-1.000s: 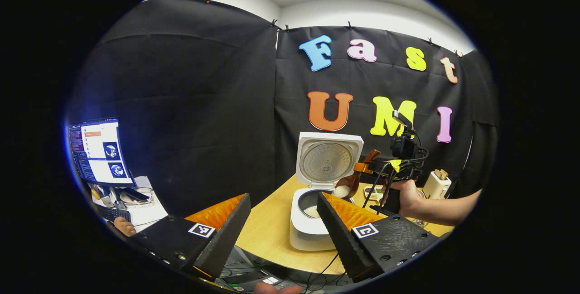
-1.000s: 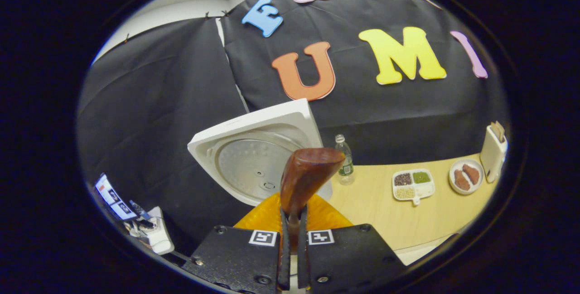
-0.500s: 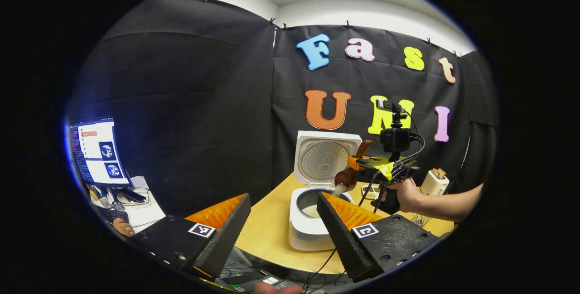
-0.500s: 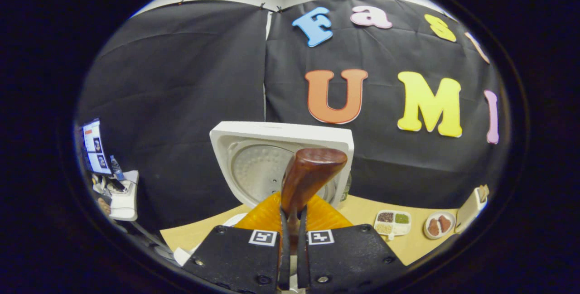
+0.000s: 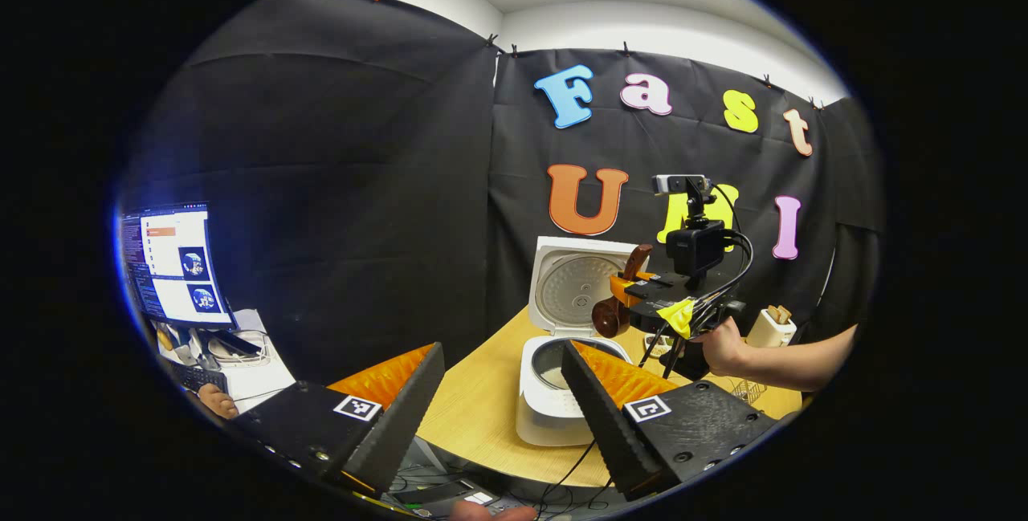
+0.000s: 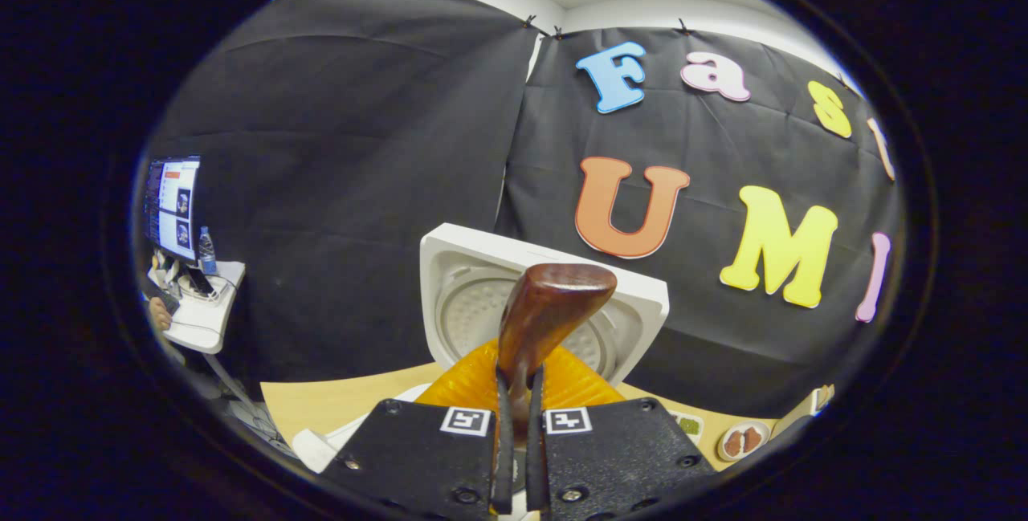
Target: Close the left gripper, press the button to open the rice cooker; take a wooden spoon from the chopstick holder with the right hand, scoop a spoonful of rice and pour it into the rice cooker, then put the wooden spoon back into the chopstick holder.
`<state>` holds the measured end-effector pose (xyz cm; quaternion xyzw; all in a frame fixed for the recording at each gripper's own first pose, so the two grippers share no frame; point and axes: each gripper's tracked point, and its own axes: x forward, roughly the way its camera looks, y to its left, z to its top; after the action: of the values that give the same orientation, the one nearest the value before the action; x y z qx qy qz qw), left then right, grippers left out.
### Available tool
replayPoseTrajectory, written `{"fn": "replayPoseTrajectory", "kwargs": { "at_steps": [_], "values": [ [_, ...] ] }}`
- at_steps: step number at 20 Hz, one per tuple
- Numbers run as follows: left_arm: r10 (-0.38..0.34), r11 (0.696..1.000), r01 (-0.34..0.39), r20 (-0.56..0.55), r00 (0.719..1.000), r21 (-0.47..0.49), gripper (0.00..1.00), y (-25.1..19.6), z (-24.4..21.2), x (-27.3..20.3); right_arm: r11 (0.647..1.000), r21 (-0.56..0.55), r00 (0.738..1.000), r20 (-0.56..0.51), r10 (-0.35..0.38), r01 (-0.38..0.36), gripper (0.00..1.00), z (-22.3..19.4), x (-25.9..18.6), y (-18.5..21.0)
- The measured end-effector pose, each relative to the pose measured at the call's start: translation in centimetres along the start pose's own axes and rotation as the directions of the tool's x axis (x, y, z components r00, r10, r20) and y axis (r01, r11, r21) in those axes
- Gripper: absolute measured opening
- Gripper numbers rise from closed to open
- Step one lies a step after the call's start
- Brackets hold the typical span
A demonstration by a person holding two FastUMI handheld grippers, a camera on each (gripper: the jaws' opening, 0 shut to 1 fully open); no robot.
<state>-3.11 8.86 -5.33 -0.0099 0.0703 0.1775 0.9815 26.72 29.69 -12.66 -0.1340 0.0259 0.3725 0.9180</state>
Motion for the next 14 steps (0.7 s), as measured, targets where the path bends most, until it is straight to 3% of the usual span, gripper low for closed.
{"fn": "replayPoseTrajectory", "kwargs": {
  "at_steps": [10,14],
  "values": [
    [-0.041,0.999,0.041,0.014,0.999,-0.031,0.95,-1.1,0.6,0.6,0.974,0.225,1.000,0.004,-0.028,0.026,0.12,2.4,-2.6,-2.8],
    [-0.094,0.995,0.094,0.014,0.996,-0.014,0.95,-3.0,0.7,1.1,0.904,0.427,0.999,0.014,-0.035,0.025,0.12,3.1,-6.2,-6.2]
  ]
}}
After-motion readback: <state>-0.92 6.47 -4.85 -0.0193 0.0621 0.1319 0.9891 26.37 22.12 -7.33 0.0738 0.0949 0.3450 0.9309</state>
